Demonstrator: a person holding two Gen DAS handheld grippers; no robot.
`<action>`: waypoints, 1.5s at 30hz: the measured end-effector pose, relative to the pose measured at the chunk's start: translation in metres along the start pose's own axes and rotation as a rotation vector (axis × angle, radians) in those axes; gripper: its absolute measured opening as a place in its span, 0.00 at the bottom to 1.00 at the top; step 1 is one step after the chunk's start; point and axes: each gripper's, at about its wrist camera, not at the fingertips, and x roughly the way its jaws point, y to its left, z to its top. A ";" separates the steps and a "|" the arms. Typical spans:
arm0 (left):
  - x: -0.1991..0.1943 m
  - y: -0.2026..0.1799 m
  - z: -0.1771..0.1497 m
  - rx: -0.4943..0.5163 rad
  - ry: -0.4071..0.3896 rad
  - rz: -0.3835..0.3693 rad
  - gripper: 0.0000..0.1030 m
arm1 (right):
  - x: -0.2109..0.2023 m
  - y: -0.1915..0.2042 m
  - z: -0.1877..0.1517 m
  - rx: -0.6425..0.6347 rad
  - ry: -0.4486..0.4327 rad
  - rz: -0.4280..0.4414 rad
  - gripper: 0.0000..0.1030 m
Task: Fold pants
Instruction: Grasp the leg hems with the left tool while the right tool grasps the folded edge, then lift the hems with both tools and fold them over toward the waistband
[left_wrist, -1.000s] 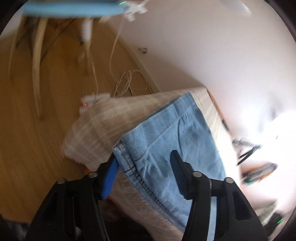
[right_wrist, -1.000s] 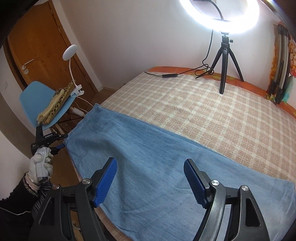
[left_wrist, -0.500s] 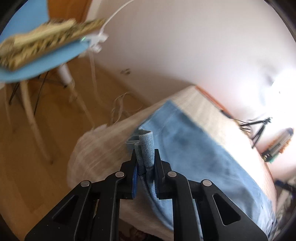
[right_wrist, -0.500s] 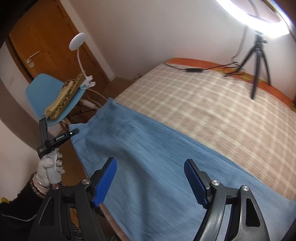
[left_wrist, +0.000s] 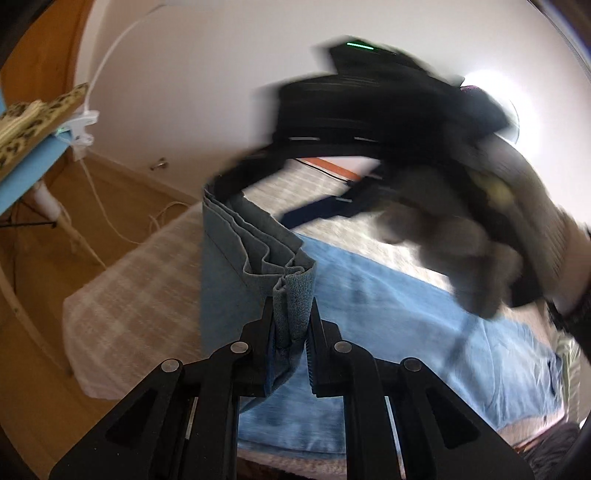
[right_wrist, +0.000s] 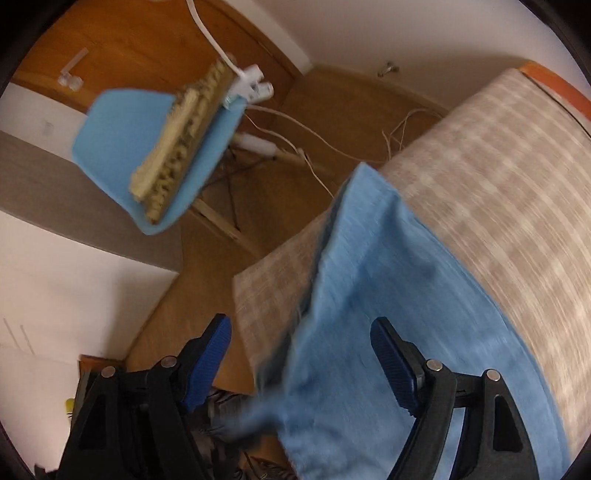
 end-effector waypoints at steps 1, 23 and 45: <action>0.000 -0.003 -0.001 0.013 0.000 -0.006 0.12 | 0.010 0.003 0.006 -0.012 0.023 -0.013 0.78; -0.033 -0.184 -0.001 0.265 0.041 -0.344 0.11 | -0.178 -0.060 -0.127 0.105 -0.307 -0.262 0.03; -0.026 -0.450 -0.072 0.575 0.185 -0.765 0.11 | -0.385 -0.160 -0.385 0.433 -0.524 -0.523 0.03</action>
